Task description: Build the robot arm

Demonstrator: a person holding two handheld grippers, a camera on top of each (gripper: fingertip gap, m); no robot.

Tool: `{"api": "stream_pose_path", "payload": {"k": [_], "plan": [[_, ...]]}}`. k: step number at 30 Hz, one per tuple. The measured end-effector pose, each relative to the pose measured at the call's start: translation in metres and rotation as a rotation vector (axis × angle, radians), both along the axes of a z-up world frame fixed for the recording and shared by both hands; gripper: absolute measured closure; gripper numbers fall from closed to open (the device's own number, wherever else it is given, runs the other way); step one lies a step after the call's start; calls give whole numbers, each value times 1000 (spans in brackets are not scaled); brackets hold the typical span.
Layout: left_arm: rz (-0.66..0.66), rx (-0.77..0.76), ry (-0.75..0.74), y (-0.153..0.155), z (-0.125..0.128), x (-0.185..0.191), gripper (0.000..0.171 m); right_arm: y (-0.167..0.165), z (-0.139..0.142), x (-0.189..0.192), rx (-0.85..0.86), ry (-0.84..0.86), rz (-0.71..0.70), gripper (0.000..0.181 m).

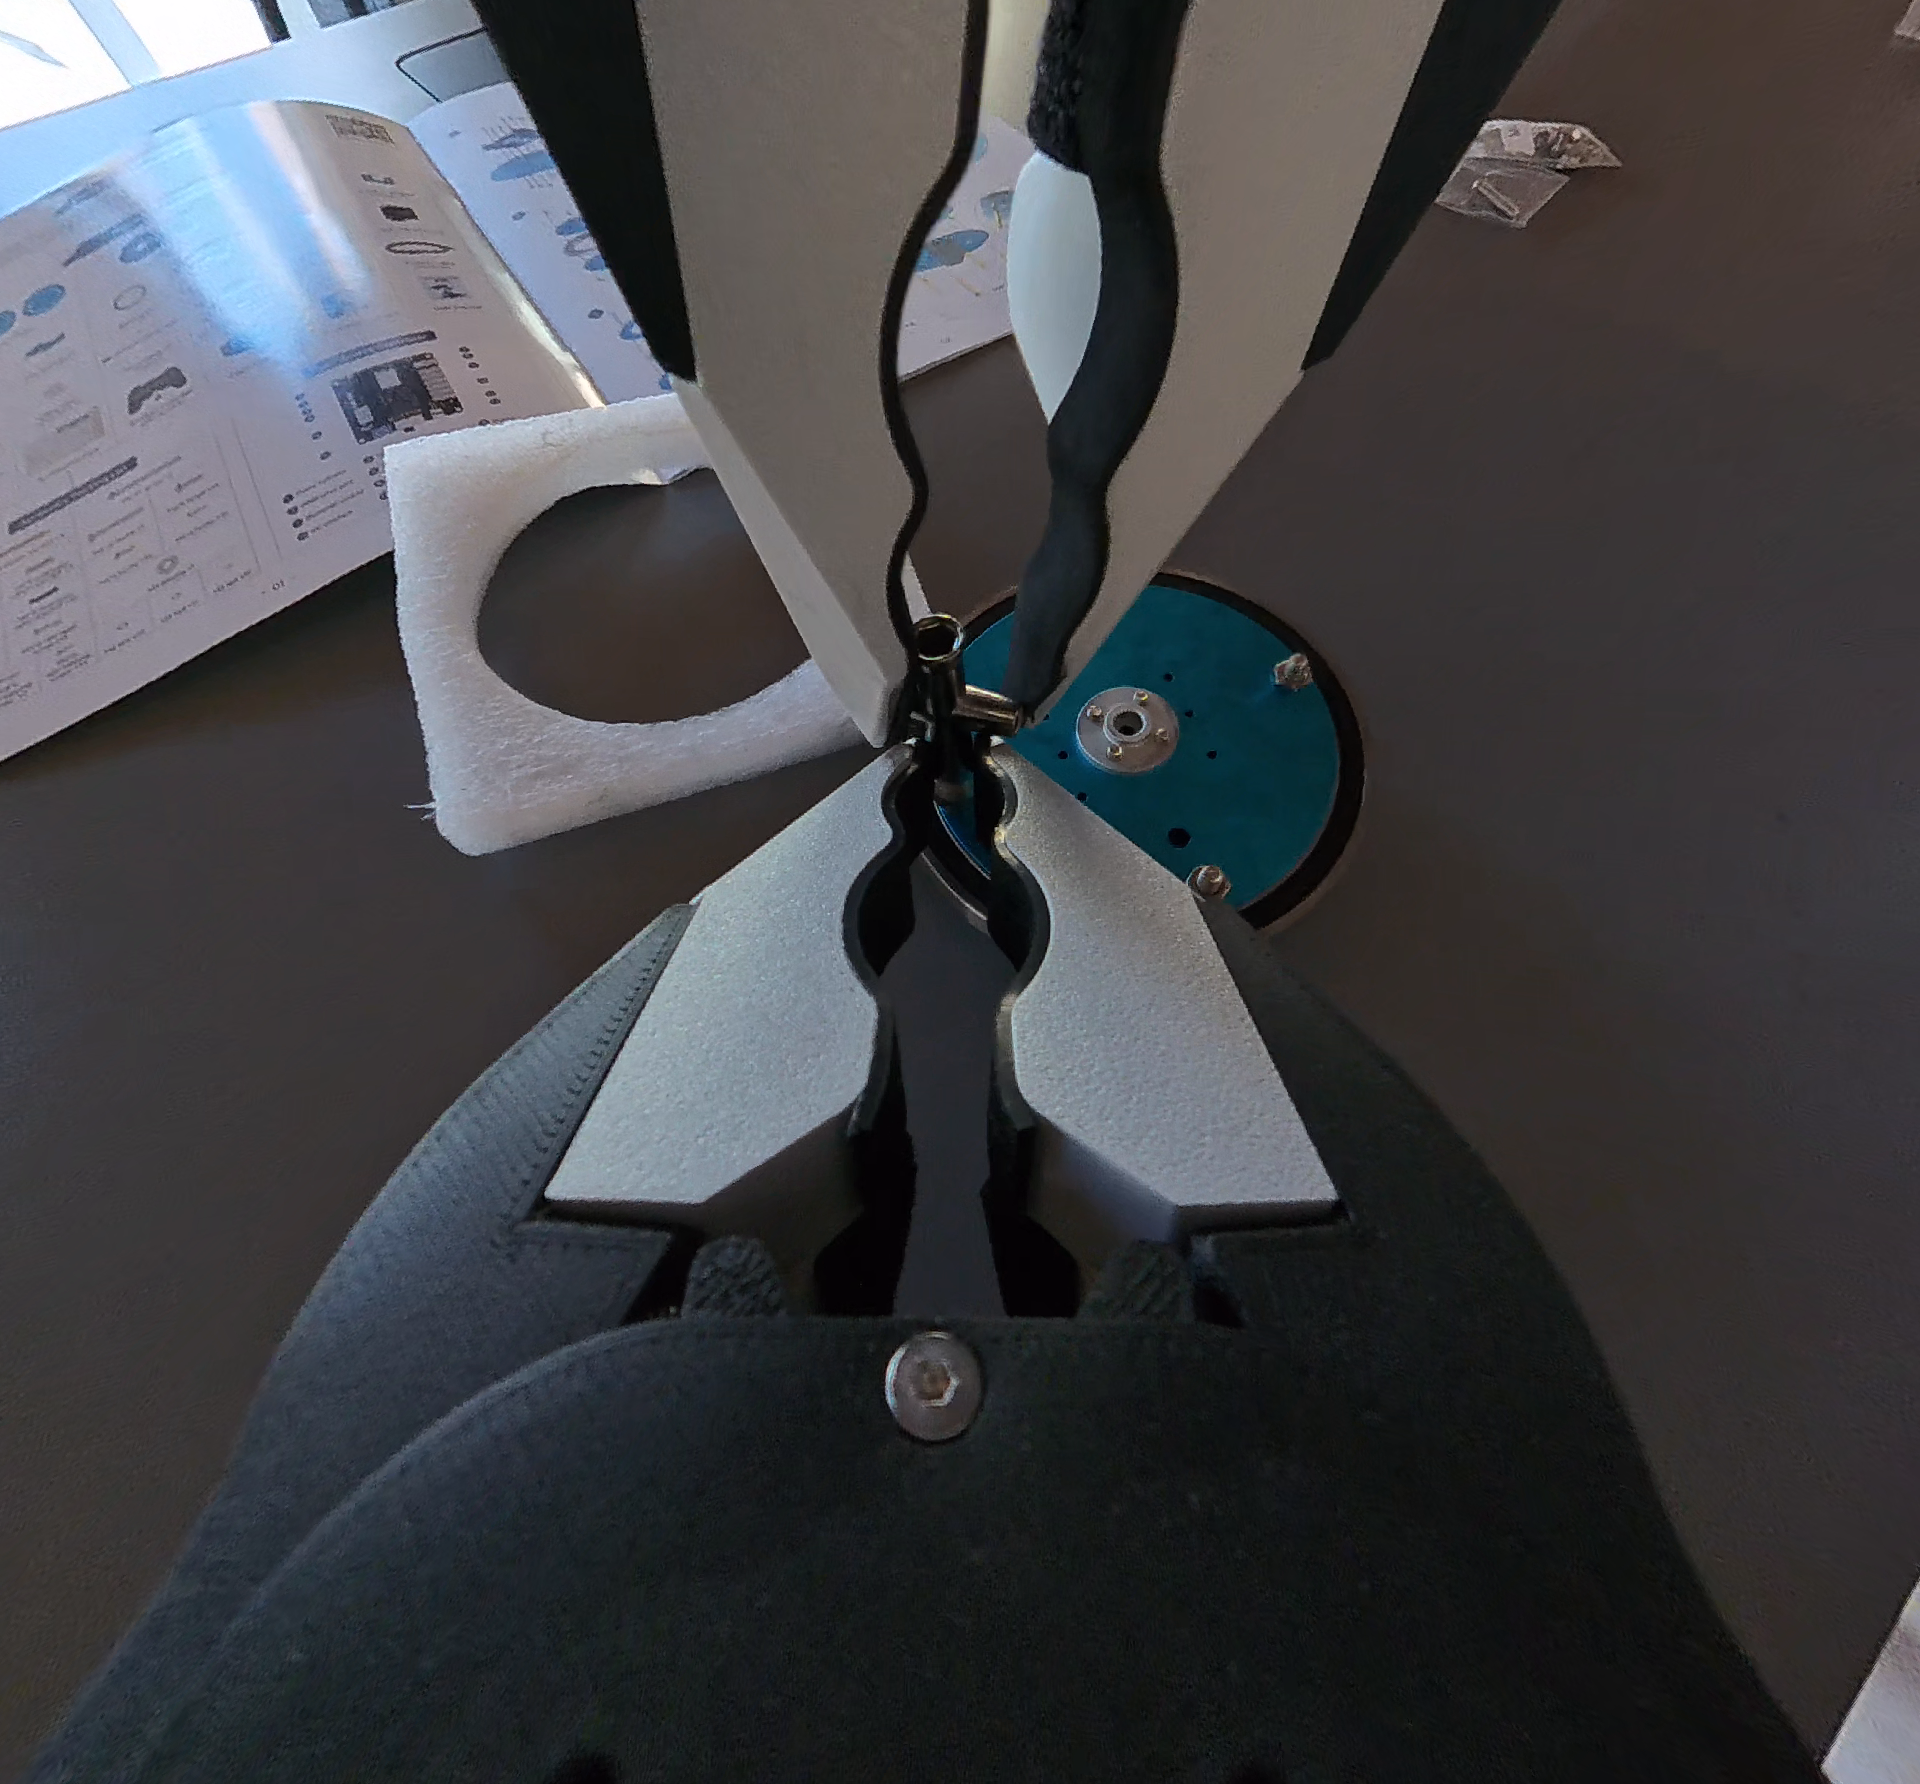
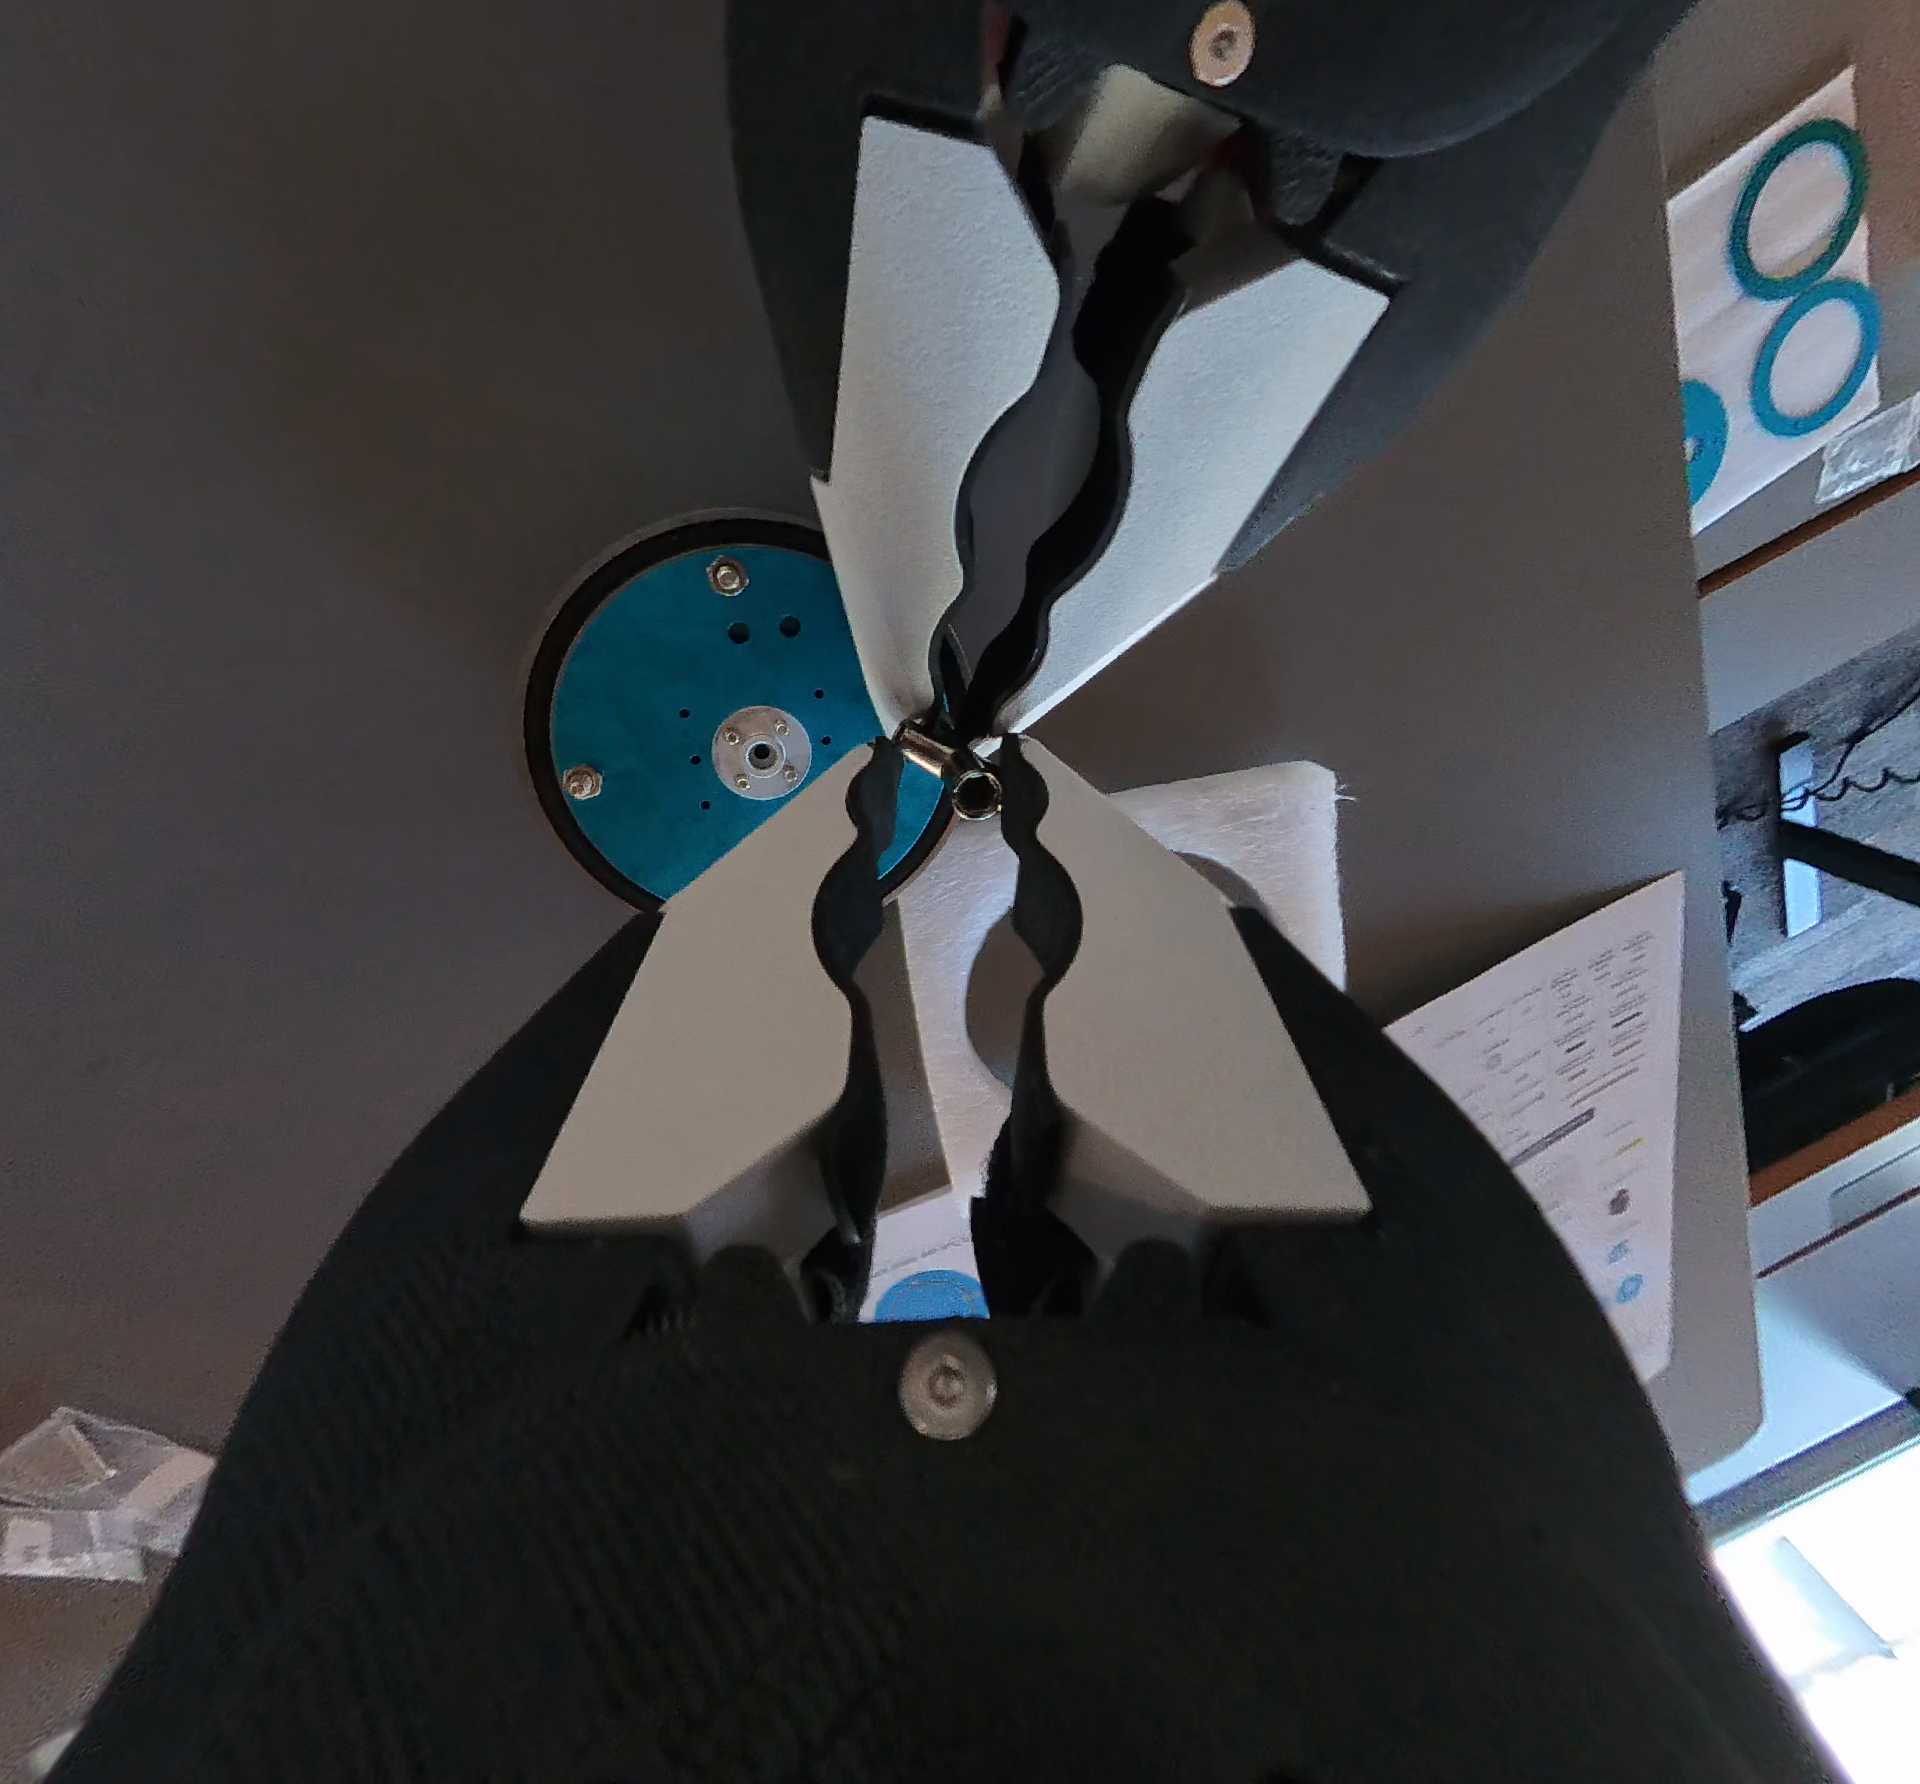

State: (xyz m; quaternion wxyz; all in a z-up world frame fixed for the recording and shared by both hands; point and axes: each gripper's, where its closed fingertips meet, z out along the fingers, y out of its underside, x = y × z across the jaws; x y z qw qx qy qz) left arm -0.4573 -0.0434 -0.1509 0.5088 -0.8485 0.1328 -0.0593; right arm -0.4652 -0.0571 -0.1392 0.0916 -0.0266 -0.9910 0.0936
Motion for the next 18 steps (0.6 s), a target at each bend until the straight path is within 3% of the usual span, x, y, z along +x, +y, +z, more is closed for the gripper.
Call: {"api": "stream_pose_path", "payload": {"k": [7, 9, 13, 16, 18], "plan": [[4, 10, 12, 0, 1, 3, 165, 0, 1, 4, -18, 18, -43, 163], [17, 9, -49, -2, 4, 2, 159, -1, 1, 6, -25, 24, -40, 163], [-19, 59, -175, -14, 19, 3, 104, 2, 1, 8, -5, 53, -14, 167], [-86, 58, -205, -28, 24, 15, 81, 3, 1, 9, -5, 54, -18, 168], [-109, -1, -143, -35, 11, 20, 65, 3, 1, 8, 6, 64, -10, 169]]}}
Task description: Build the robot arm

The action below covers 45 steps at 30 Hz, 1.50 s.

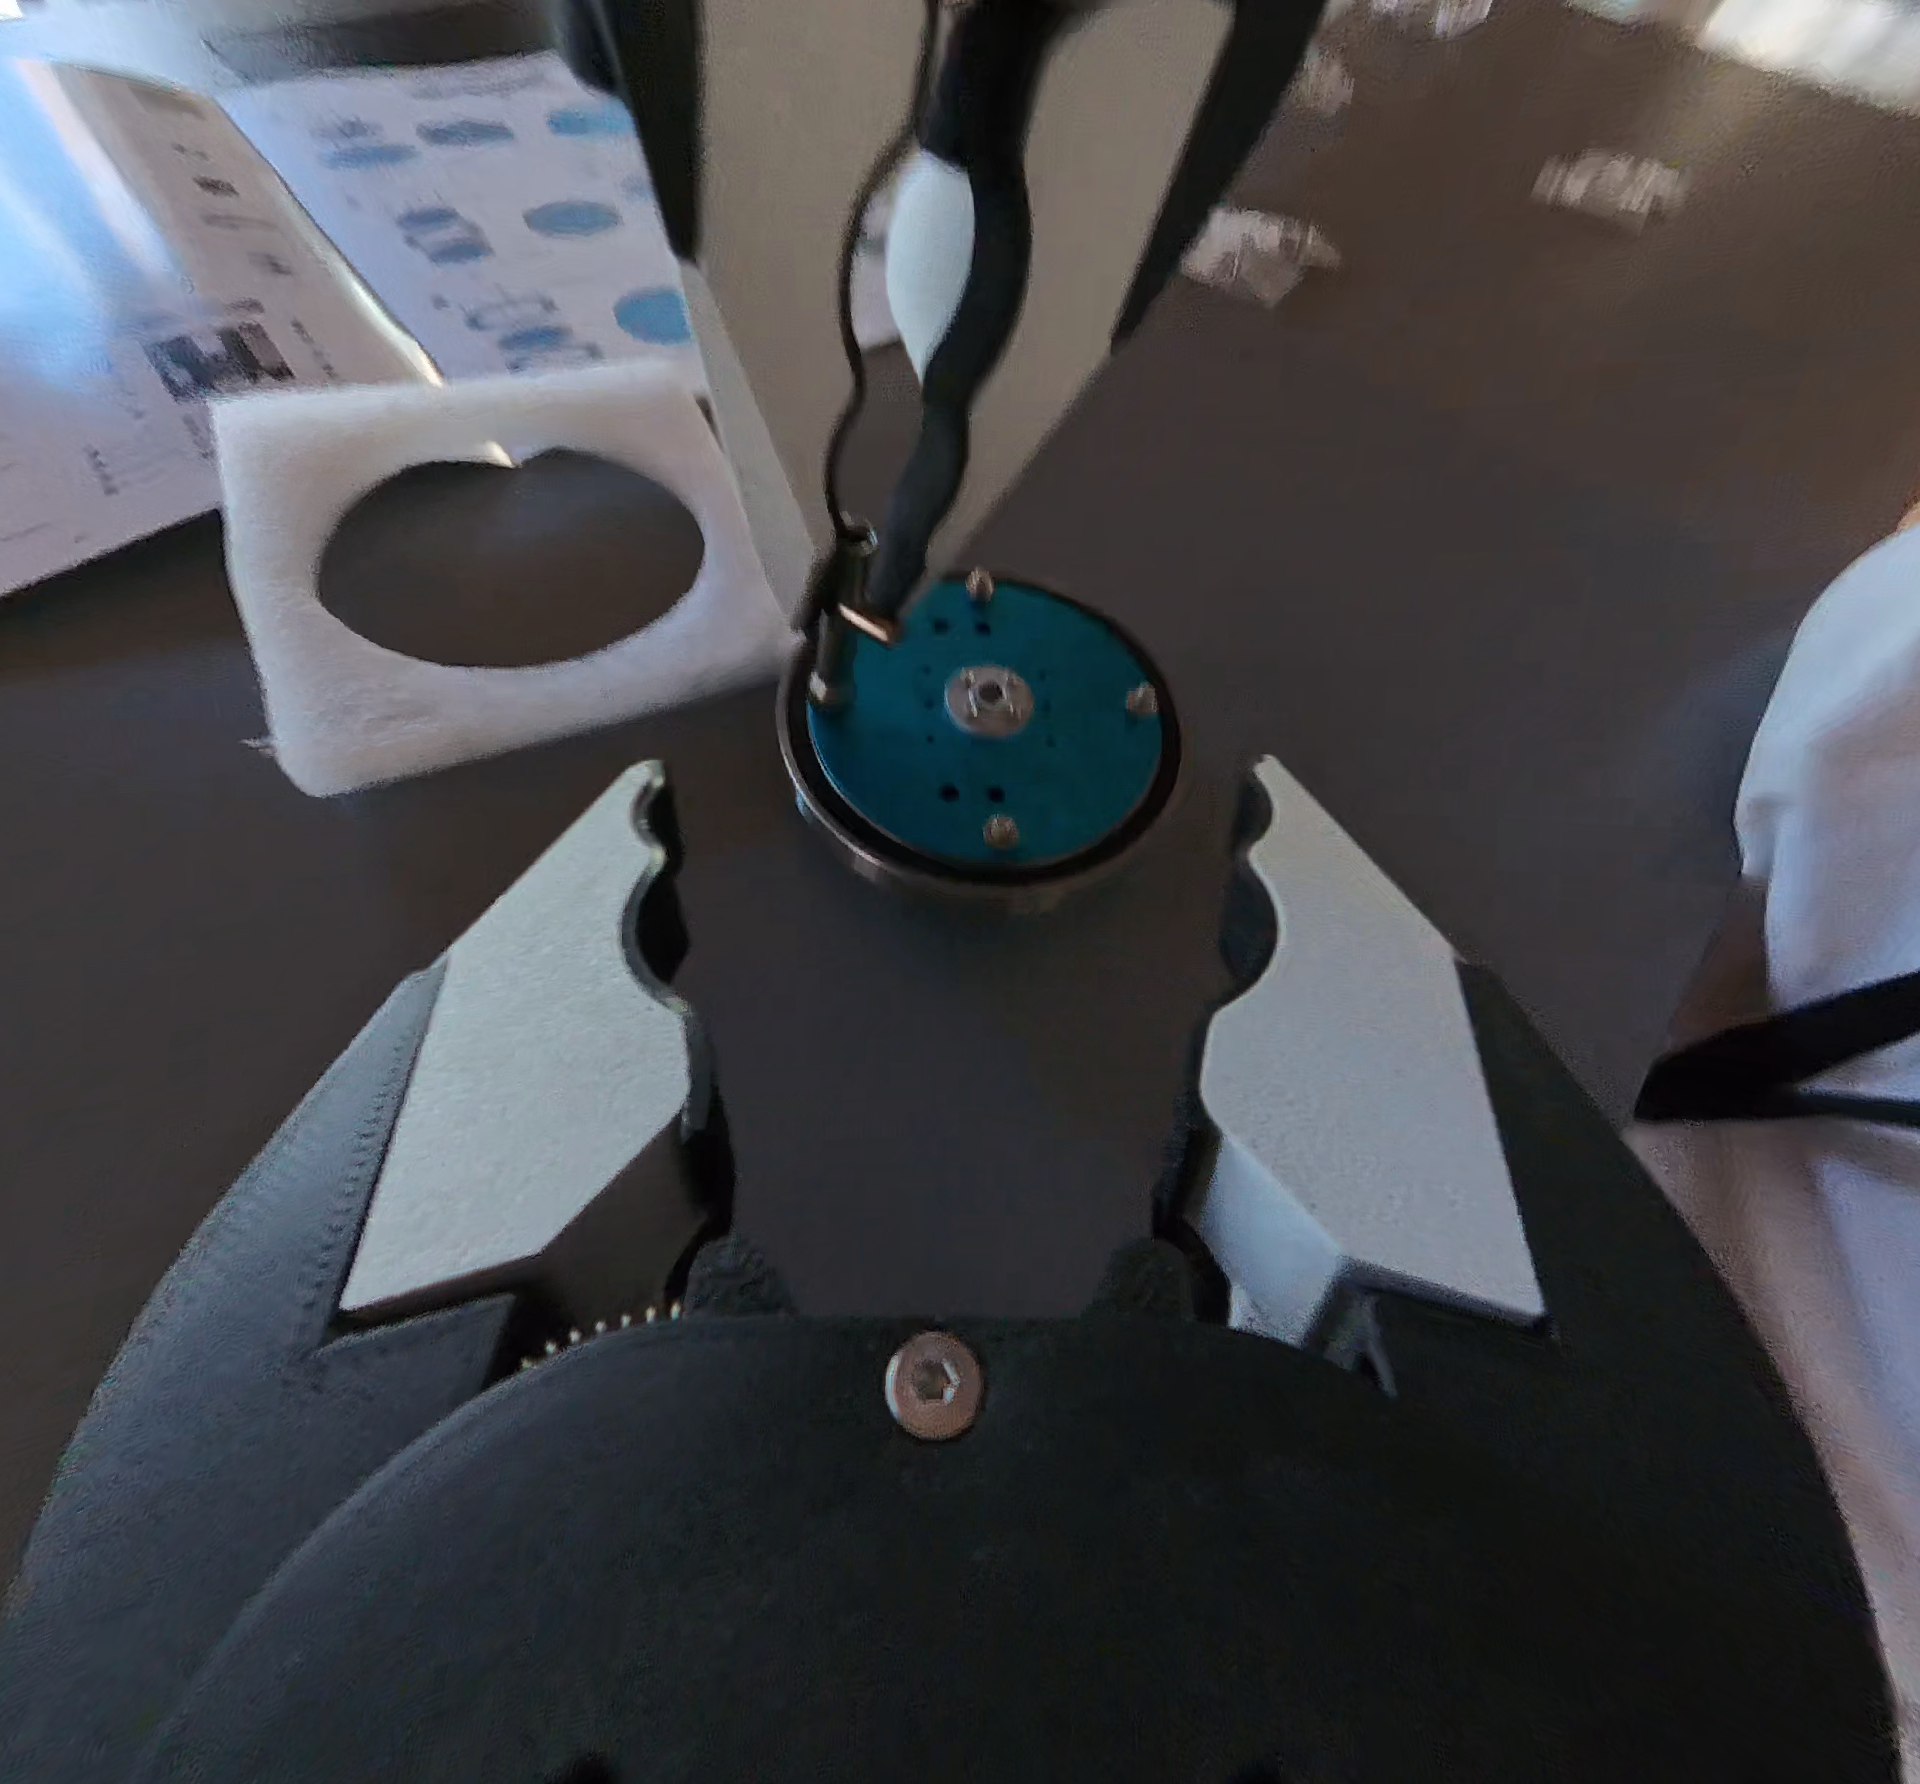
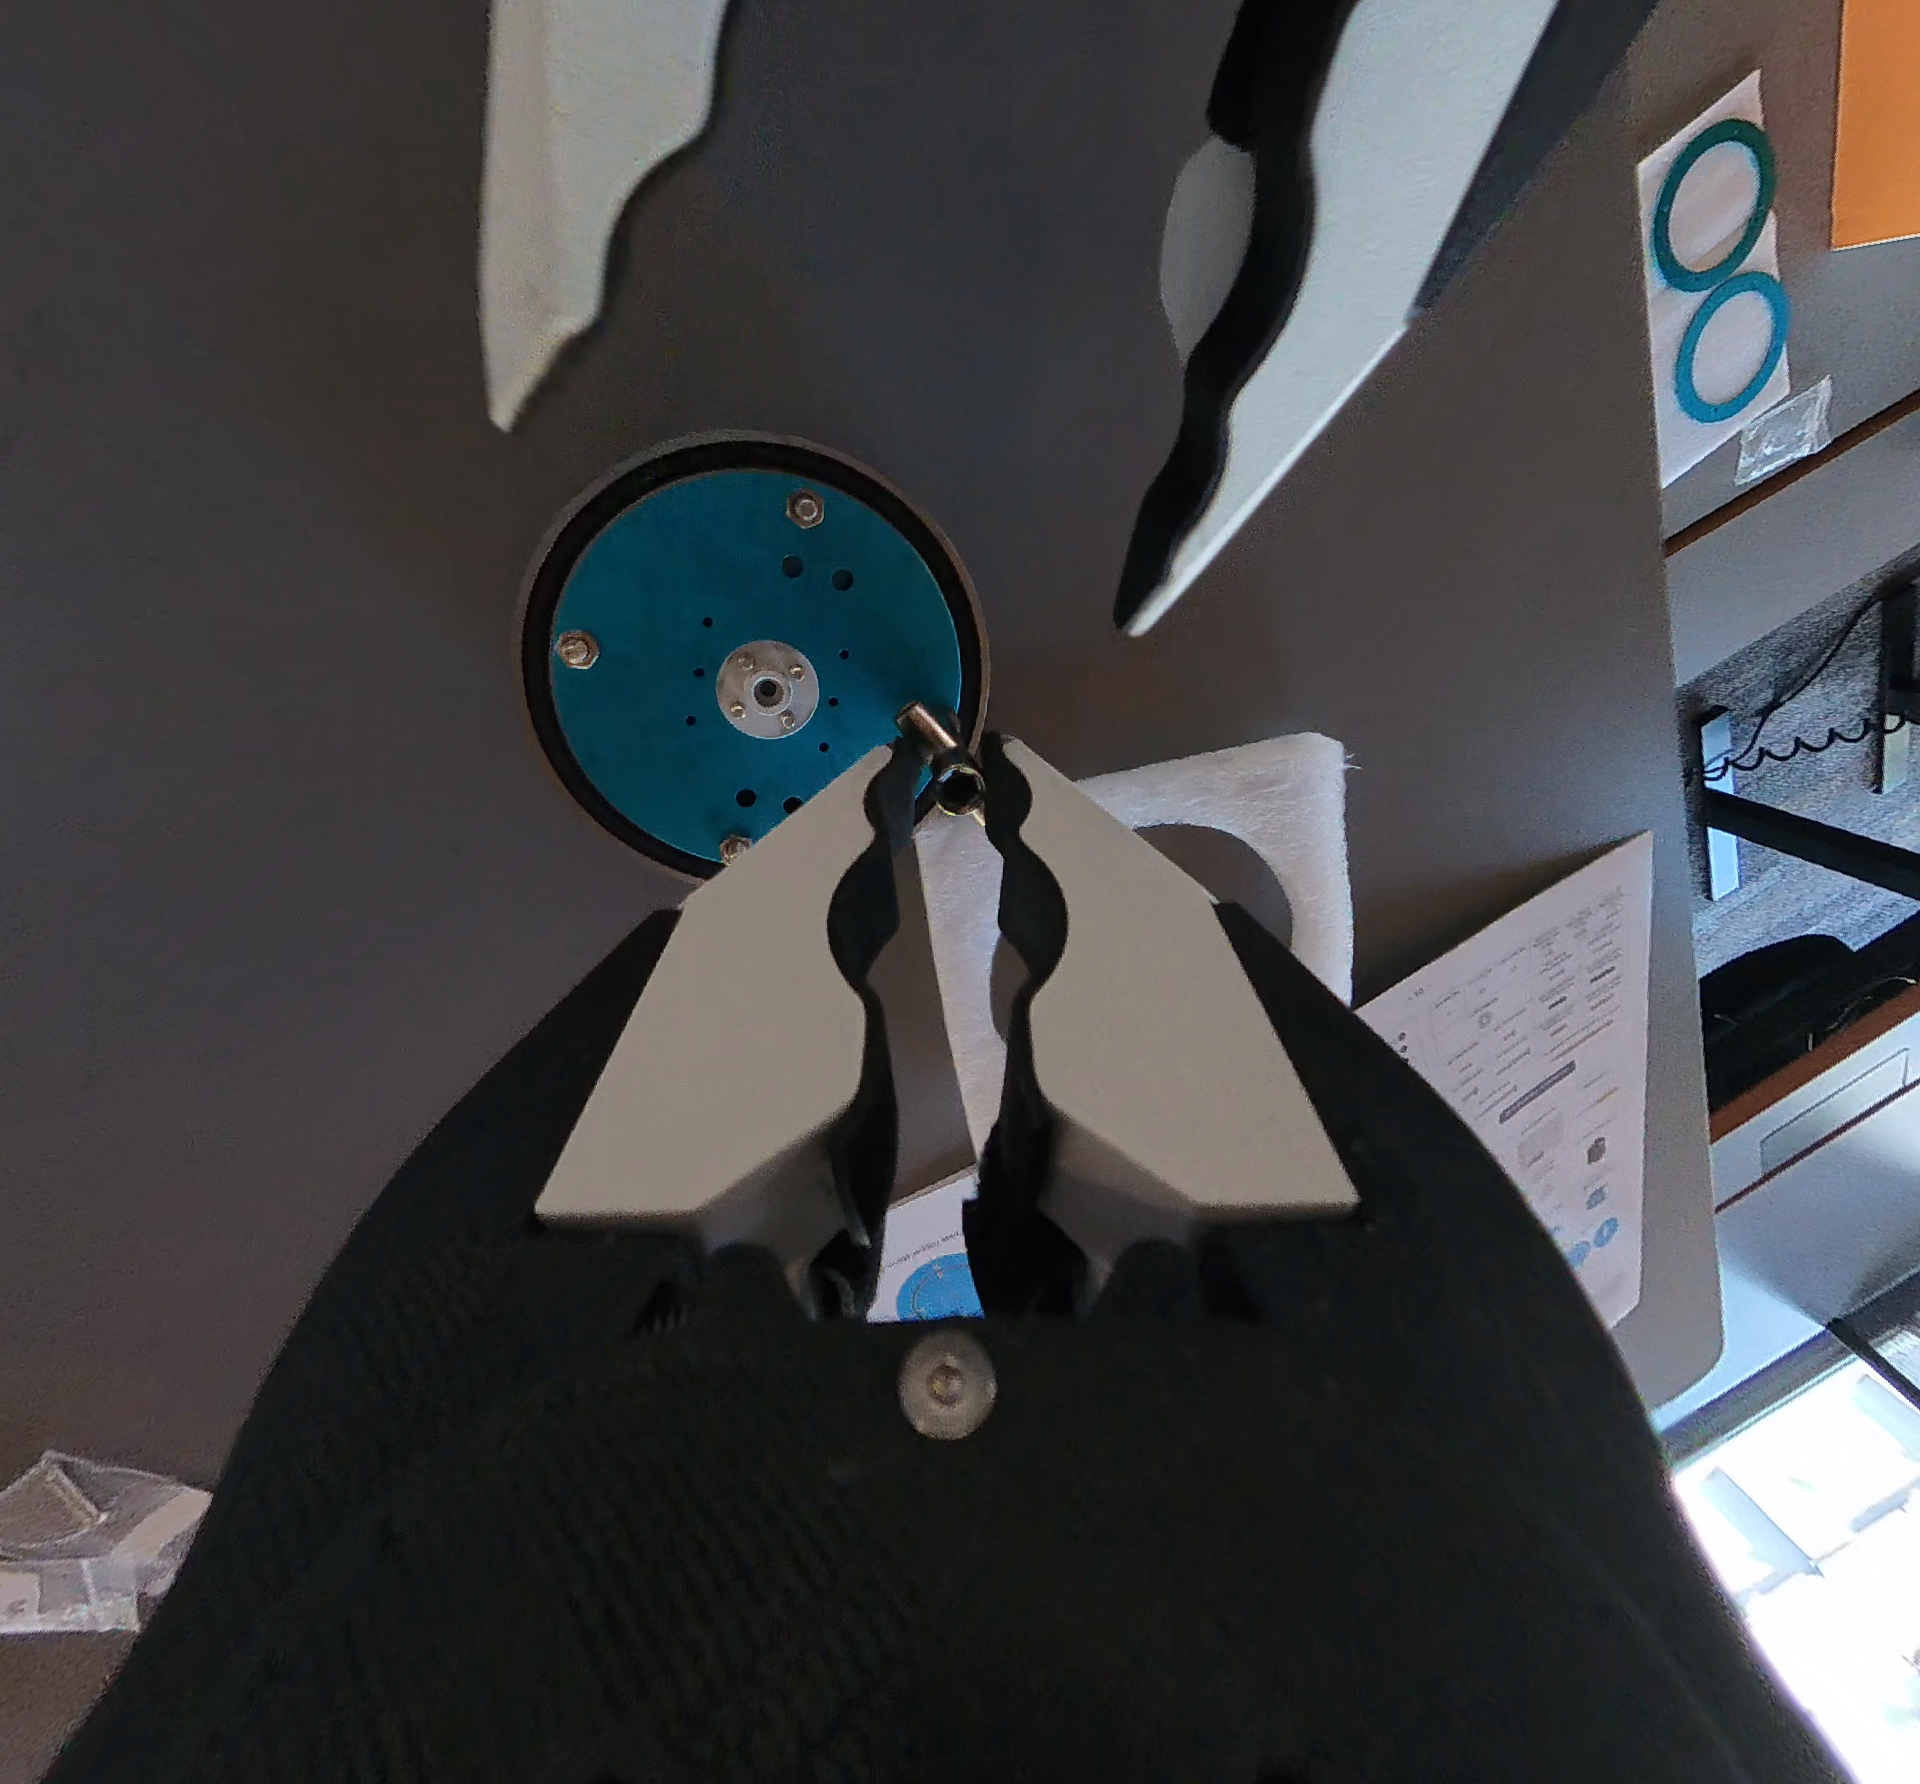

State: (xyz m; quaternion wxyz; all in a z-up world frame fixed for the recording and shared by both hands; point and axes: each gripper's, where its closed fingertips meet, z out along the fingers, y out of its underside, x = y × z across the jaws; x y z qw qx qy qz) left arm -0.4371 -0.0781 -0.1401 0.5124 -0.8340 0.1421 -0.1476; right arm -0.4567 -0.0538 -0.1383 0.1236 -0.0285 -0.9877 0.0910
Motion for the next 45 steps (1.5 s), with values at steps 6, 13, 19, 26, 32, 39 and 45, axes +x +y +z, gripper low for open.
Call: {"api": "stream_pose_path", "payload": {"k": [6, 13, 19, 26, 32, 39, 45], "plan": [[-2, -137, 181, 1, -33, 13, 74, 1, -1, 0, 2, -6, -17, 169], [39, -131, 173, 6, -32, 13, 84, 0, -2, -3, -20, -88, -105, 168], [60, -129, 186, 4, -32, 12, 87, 4, -3, -2, -38, -109, -150, 168], [73, -47, 102, 1, -11, 15, 99, 5, -4, -1, -23, -102, -131, 168], [-10, 93, 140, -2, 7, 45, 152, 5, -5, 0, -29, -118, -125, 169], [-27, 44, 193, 6, -9, 50, 171, 5, -6, 0, -24, -125, -132, 168], [-38, 27, 220, 8, -13, 53, 171, 6, -7, 1, -36, -139, -162, 168]]}}
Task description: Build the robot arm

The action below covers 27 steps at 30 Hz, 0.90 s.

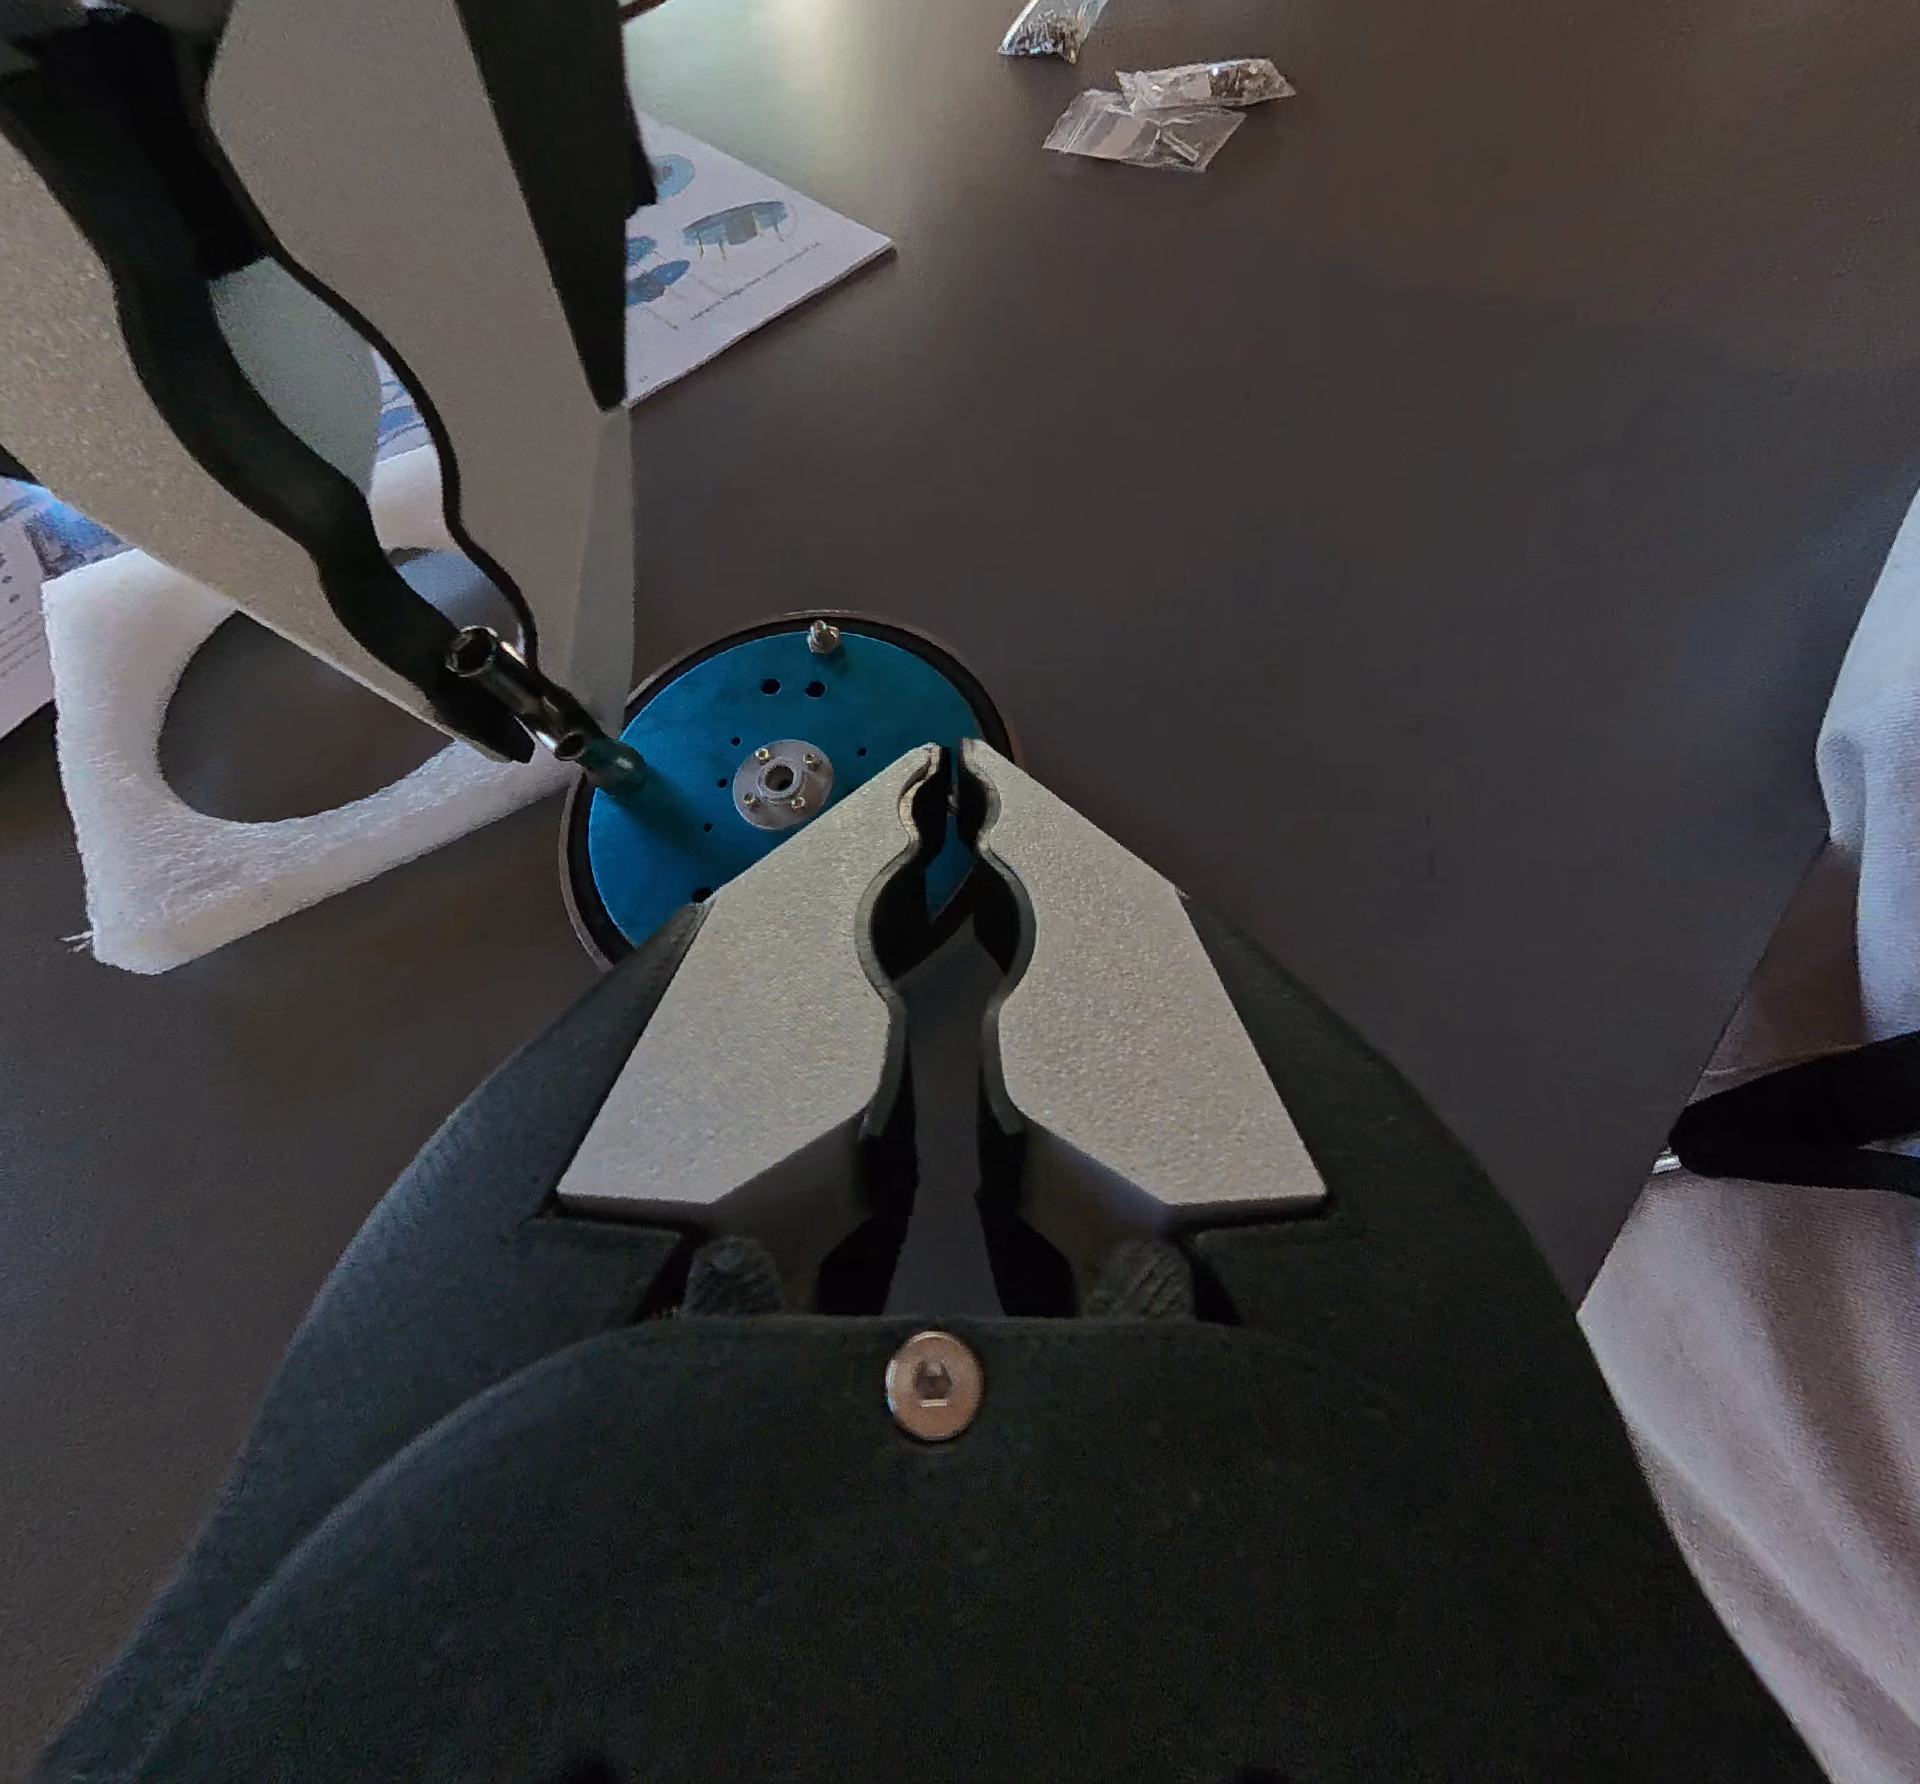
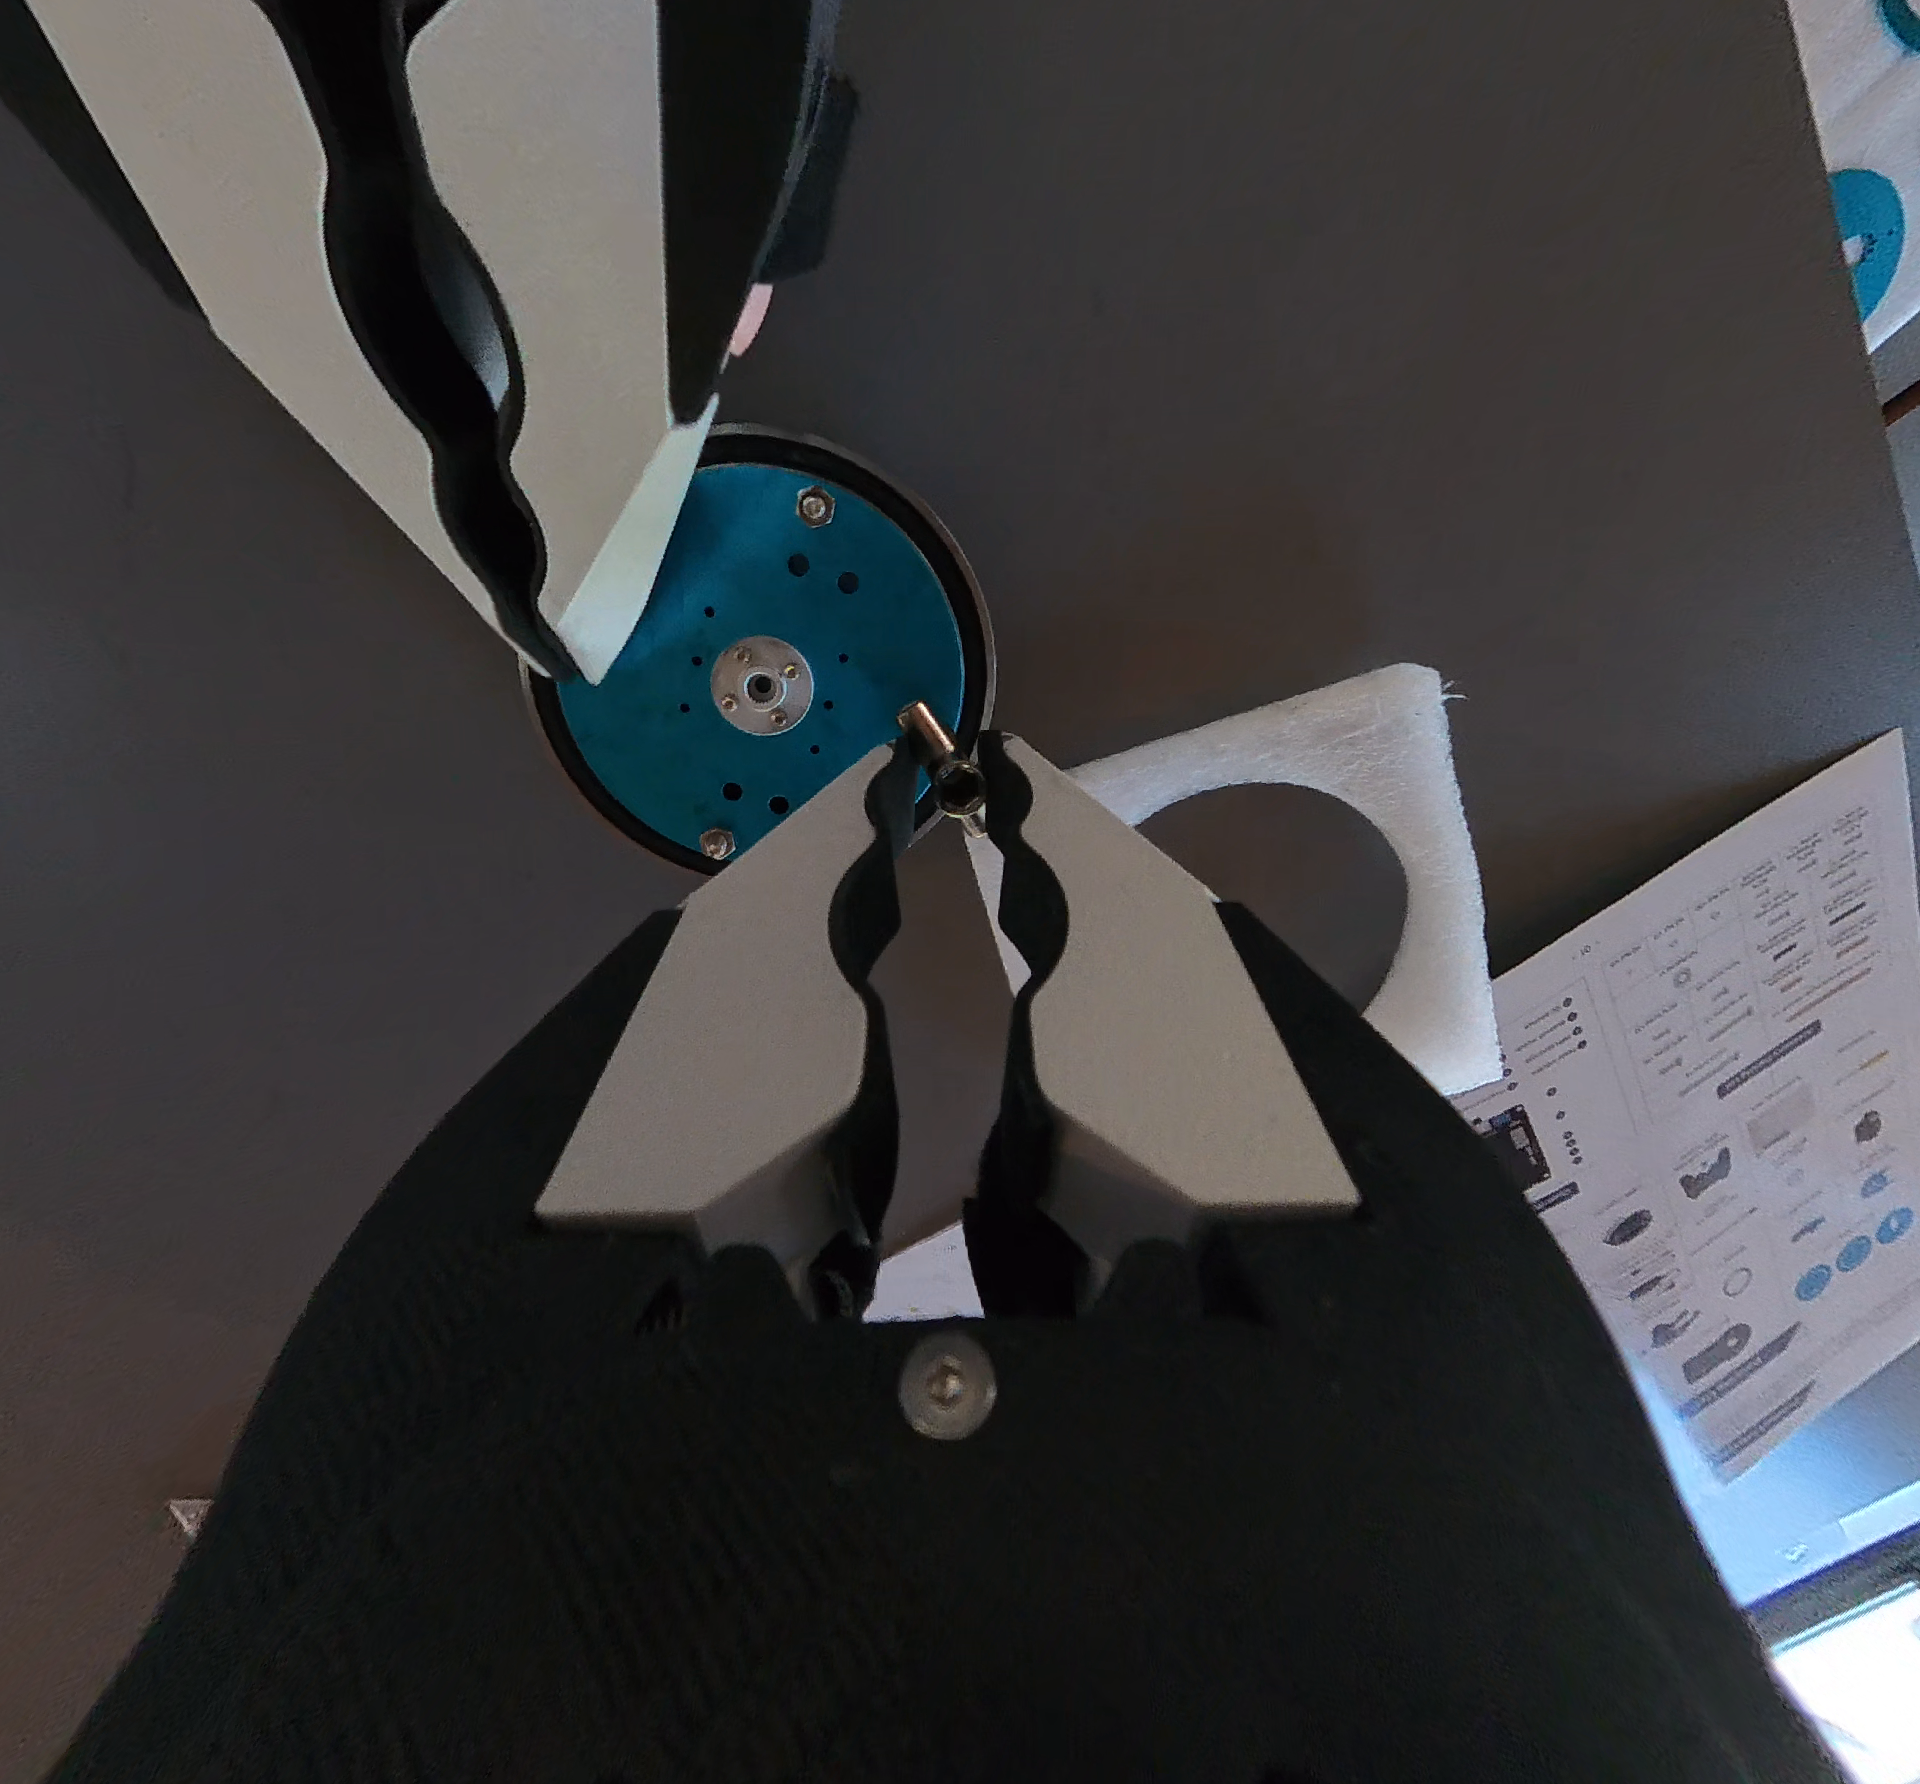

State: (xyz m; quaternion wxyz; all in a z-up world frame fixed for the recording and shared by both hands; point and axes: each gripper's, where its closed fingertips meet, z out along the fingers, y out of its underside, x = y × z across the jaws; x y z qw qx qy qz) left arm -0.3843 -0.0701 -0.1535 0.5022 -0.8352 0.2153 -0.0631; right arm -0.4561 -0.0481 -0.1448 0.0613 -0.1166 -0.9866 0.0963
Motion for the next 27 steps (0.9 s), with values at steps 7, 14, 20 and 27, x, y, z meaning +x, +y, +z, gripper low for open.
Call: {"api": "stream_pose_path", "payload": {"k": [7, 14, 20, 27], "plan": [[-9, -31, -30, -1, -2, 0, 170, 1, -1, 0, 1, 7, -2, 168], [18, -30, -34, 1, -2, 0, 171, 2, -1, -1, -27, 17, -81, 168], [28, -34, -41, 4, -2, 1, 171, 4, -1, 0, -76, 50, -181, 168], [21, -30, -27, 7, -2, 6, 171, 5, -1, 0, -136, 136, -315, 168]]}}
